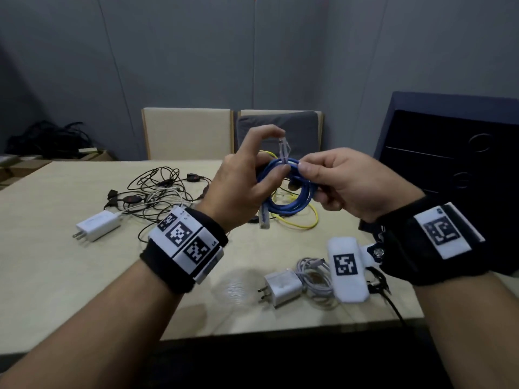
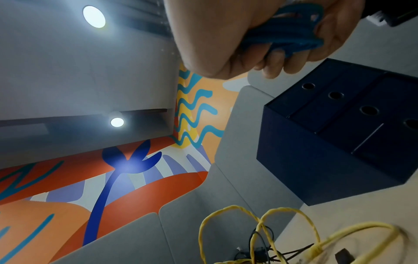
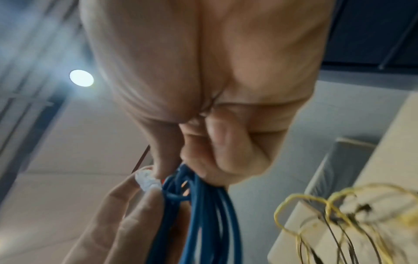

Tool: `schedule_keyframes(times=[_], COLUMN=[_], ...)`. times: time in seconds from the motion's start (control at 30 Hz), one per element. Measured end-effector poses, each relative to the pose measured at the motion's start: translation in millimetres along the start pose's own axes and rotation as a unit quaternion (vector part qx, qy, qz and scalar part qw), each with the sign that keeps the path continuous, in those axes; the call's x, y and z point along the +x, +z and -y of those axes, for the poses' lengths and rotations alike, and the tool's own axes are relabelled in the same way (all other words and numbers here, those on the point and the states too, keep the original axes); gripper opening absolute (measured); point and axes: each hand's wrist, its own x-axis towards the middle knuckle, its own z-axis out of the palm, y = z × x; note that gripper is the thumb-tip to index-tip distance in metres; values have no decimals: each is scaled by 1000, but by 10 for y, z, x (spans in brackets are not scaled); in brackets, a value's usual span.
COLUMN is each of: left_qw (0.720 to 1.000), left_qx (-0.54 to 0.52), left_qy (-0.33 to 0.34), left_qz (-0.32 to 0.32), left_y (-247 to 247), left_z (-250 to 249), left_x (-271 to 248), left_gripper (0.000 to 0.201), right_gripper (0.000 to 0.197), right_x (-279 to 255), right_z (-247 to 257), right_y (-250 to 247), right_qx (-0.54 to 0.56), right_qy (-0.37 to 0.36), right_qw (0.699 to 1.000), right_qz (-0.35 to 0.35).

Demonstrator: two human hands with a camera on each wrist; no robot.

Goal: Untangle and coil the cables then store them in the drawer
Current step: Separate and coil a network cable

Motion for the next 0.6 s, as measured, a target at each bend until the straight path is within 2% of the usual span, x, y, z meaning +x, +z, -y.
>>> schedule_keyframes(times=[0.13, 0.2, 0.27, 0.33, 0.4, 0.5, 0.6], left_qw=[999, 996, 992, 985, 977, 959, 919], left_qx=[51, 78, 104, 120, 153, 195, 242], left_qy=[11, 0, -31, -74, -96, -121, -142], left_qz=[14, 38, 71, 99, 112, 164, 276], left_y=[19, 27, 34, 39, 64, 143, 314], left_z=[-26, -44, -73, -71, -45, -16, 27], left_x=[-38, -25, 9, 37, 44, 34, 45], left_gripper=[39, 40, 39, 46, 51, 48, 47], right_gripper=[34, 22, 11, 16, 16, 13, 15], right_x=[-50, -68, -78, -76, -68, -49, -66], right_z=[-81, -139, -197, -259, -339, -500, -702], right_y=[-3, 15, 17, -8, -74, -143, -69], right_qx=[123, 136, 105, 10, -156, -376, -487], right_qy=[39, 40, 33, 21, 19, 37, 54], right_qw=[991, 989, 994, 997, 979, 908, 856], right_qz=[42, 29, -12, -70, -133, -181, -165])
